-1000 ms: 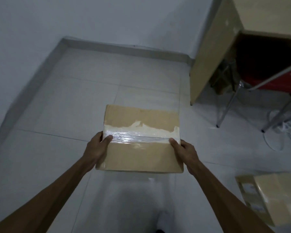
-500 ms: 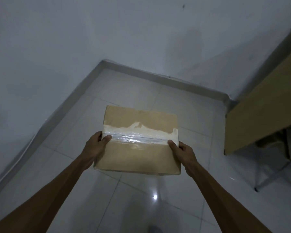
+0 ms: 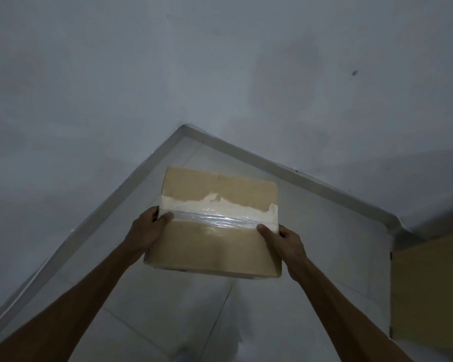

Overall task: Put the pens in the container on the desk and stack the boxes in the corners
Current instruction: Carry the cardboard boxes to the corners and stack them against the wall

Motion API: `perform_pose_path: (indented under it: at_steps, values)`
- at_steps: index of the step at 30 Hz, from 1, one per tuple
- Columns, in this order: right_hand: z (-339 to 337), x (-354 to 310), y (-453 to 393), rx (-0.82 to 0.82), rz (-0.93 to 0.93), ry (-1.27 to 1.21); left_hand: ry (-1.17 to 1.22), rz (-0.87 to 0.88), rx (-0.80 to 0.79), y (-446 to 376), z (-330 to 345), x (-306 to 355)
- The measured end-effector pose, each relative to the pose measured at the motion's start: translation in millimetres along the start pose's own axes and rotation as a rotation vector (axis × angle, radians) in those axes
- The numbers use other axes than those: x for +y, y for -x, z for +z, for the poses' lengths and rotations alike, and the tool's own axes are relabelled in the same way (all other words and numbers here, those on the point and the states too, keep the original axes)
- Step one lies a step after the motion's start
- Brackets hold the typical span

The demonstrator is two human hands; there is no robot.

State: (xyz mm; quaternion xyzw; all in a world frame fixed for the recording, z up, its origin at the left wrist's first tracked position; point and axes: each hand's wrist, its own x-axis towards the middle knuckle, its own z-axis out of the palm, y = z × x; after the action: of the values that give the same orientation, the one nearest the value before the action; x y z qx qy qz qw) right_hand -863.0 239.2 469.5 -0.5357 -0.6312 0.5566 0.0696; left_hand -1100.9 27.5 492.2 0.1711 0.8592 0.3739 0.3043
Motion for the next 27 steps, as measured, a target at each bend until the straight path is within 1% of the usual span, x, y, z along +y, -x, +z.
perform_pose_path:
  at_steps: [7, 13, 17, 19, 22, 25, 26, 27]
  values:
    - [63, -87, -89, -0.067, 0.010, -0.053, 0.020, -0.021, -0.017, -130, -60, 20]
    - [110, -136, -179, -0.054, 0.017, -0.093, 0.023, 0.005, -0.015, -245, -84, 41]
    - [135, -149, -249, -0.045, 0.035, -0.069, 0.024, -0.008, -0.031, -318, -85, 39]
    - [152, -157, -287, -0.067, 0.046, -0.058, 0.023, -0.011, -0.051, -363, -85, 32]
    - [176, -160, -339, -0.061, 0.050, -0.019, 0.022, -0.050, -0.054, -417, -78, 20]
    - [200, -150, -388, -0.033, 0.074, -0.019, 0.063, -0.055, -0.083, -472, -64, 2]
    - [201, -153, -391, -0.046, 0.078, -0.022, 0.066, -0.052, -0.088, -479, -64, 4]
    - [224, -136, -421, -0.048, 0.104, -0.032, 0.067, -0.063, -0.113, -515, -51, -18]
